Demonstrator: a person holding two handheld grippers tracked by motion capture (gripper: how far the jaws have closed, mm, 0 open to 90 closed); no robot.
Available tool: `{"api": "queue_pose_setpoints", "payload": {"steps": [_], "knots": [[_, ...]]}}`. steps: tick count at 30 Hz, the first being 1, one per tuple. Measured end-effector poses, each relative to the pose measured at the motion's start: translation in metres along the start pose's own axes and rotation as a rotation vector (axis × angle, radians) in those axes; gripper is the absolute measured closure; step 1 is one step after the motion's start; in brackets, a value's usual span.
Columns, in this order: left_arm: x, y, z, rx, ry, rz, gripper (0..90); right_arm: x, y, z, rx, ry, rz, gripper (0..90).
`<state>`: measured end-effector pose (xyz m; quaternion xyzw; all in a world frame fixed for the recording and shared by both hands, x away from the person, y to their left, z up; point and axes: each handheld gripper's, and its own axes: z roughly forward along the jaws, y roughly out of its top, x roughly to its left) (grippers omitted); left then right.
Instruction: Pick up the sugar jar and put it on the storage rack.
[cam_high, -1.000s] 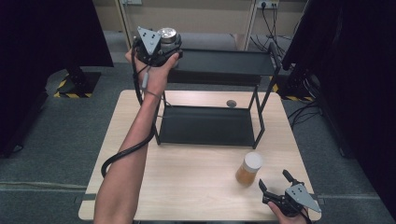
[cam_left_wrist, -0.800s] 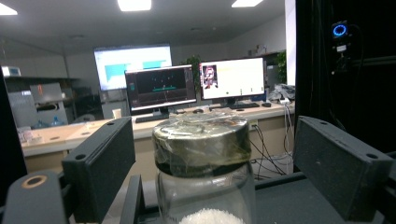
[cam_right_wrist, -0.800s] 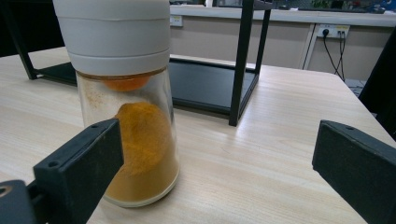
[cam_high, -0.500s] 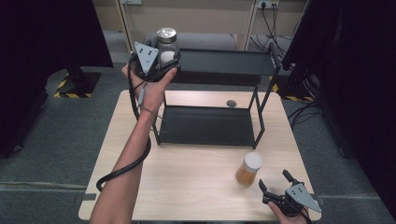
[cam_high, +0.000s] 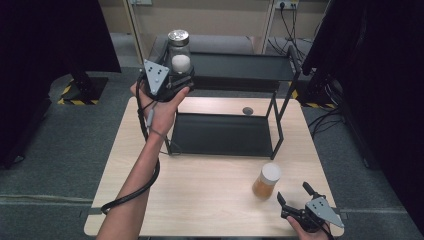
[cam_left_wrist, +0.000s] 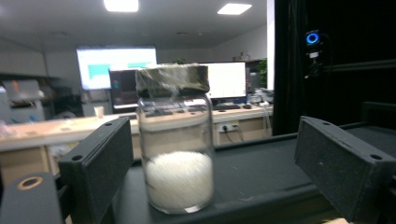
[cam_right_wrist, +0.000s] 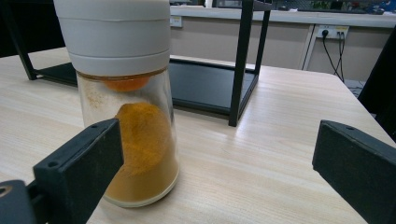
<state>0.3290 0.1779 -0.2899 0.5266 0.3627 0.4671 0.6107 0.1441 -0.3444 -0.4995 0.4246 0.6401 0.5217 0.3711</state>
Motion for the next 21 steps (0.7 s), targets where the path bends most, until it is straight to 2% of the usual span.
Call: {"api": "queue_pose_setpoints", "payload": {"steps": [2,21], "knots": [[-0.002,-0.001,-0.004,-0.004,0.008,0.016,10.9,0.0,0.0,0.0,0.0,0.0,-0.001,2.1],[-0.004,-0.02,-0.033,-0.023,-0.02,0.03,10.7,0.001,0.0,0.0,0.002,-0.002,-0.005,2.1]]}}
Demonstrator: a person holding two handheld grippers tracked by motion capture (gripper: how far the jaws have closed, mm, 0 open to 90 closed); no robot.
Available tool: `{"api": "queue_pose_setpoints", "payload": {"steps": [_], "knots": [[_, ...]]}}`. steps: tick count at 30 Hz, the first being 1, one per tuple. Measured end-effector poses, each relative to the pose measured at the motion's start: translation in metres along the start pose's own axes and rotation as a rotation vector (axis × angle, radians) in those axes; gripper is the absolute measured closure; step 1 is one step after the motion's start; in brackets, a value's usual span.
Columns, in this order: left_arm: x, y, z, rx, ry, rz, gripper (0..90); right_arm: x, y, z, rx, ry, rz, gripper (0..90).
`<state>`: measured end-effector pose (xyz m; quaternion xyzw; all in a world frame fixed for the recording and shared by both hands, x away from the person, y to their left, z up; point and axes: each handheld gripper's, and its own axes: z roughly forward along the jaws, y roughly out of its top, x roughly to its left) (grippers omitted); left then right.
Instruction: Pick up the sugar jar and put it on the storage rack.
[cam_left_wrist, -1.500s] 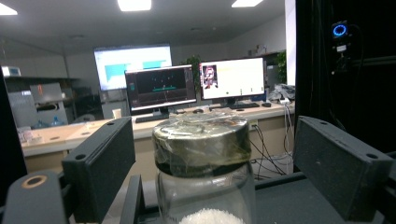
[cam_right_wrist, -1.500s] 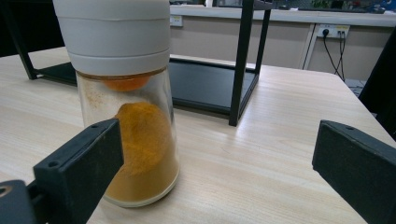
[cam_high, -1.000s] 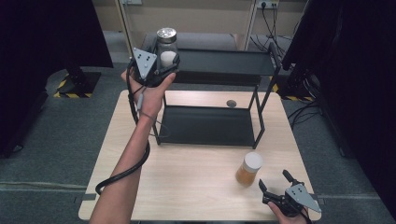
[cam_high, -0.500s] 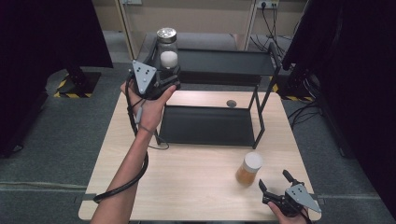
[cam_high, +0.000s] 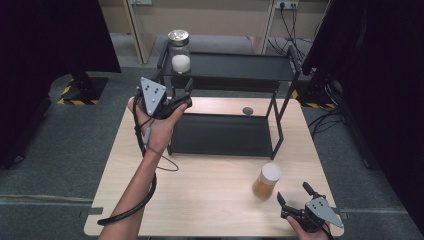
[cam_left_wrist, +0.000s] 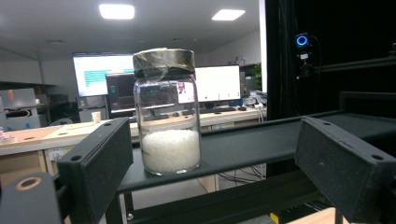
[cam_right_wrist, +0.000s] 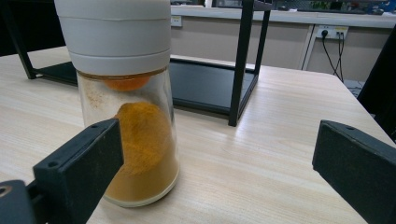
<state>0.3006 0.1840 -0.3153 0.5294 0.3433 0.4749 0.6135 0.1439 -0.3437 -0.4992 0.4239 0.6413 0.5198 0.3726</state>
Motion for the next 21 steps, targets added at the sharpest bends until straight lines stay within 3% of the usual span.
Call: {"api": "queue_pose_setpoints", "payload": {"steps": [10,21], "knots": [[-0.007,-0.012,-0.015,0.011,-0.016,0.012,10.4,0.001,0.0,0.0,0.0,-0.001,-0.002,2.1],[-0.009,-0.028,-0.031,0.026,-0.029,-0.005,10.4,0.001,0.0,0.0,0.0,-0.001,-0.002,2.1]]}}
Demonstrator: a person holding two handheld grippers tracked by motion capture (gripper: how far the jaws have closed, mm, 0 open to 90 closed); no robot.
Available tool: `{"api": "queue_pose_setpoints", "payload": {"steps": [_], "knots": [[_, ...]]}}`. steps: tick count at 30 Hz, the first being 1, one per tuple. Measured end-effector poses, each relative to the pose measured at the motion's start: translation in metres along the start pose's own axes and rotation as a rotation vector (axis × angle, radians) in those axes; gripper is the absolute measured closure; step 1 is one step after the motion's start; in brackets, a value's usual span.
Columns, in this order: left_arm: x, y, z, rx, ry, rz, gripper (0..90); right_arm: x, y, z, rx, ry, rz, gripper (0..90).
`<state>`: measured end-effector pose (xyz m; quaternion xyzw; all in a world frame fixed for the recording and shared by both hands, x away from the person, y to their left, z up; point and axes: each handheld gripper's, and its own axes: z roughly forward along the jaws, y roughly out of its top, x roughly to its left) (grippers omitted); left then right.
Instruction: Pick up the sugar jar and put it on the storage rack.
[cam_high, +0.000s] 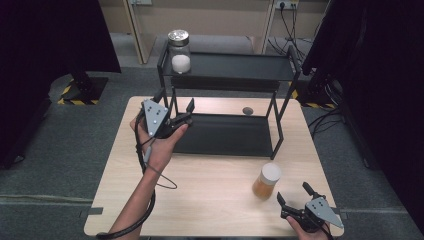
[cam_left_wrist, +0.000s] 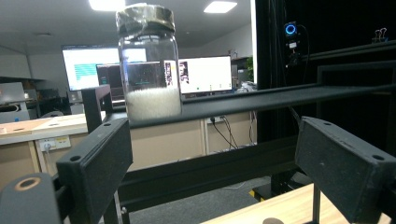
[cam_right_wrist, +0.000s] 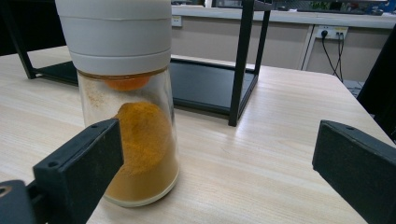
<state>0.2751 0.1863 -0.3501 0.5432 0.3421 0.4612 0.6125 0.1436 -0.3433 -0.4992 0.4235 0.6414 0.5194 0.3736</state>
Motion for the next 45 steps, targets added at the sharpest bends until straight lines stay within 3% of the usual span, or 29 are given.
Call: {"api": "queue_pose_setpoints", "payload": {"steps": [15,45], "knots": [[-0.006,-0.024,-0.024,0.008,-0.018,-0.007,10.4,0.0,0.0,0.0,-0.001,-0.001,0.001,2.1],[-0.004,-0.074,-0.07,0.072,-0.038,-0.034,10.2,0.001,0.0,0.0,0.001,-0.001,-0.001,2.1]]}}
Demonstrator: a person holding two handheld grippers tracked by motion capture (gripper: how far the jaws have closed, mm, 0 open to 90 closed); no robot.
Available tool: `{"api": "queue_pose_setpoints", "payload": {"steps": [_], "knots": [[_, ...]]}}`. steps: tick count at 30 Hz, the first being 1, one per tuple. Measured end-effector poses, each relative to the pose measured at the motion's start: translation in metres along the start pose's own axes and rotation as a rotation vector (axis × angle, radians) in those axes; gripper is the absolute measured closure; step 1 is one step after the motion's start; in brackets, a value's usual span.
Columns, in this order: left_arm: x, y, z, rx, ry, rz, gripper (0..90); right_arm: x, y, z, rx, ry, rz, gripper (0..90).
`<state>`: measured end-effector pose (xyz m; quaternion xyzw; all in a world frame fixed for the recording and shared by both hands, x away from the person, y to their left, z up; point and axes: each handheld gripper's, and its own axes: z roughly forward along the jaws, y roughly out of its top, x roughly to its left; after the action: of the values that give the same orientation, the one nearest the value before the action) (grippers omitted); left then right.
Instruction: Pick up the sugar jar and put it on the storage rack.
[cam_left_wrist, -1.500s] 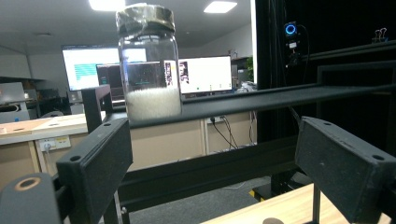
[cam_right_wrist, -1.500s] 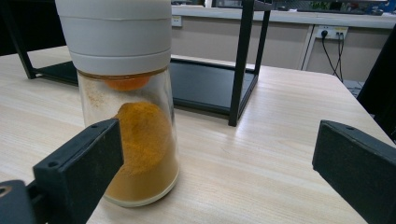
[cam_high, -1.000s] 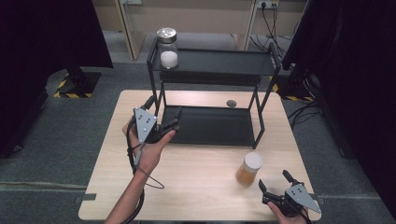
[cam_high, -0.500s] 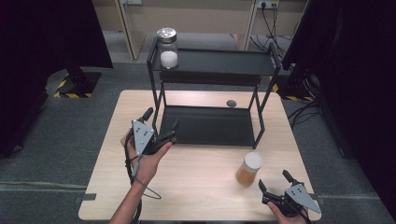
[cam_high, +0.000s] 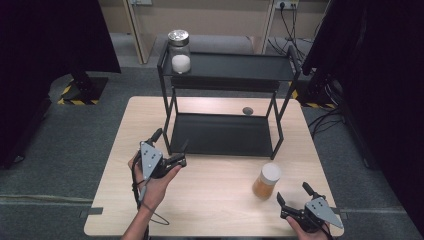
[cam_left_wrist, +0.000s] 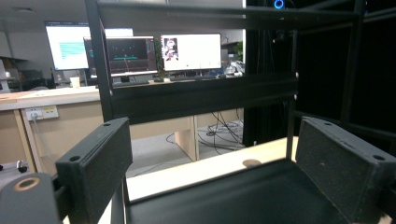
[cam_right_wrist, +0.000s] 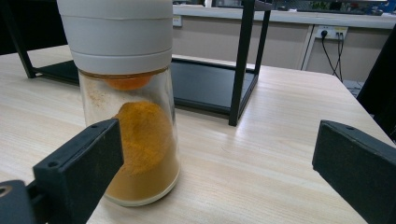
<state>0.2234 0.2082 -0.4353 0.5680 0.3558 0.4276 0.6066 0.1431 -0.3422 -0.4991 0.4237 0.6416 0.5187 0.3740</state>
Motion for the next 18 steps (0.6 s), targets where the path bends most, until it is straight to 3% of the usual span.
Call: {"api": "queue_pose_setpoints", "payload": {"steps": [18], "knots": [[0.003,-0.035,-0.019,0.042,-0.026,-0.037,10.0,0.0,0.0,0.0,0.002,0.002,-0.003,2.1]]}}
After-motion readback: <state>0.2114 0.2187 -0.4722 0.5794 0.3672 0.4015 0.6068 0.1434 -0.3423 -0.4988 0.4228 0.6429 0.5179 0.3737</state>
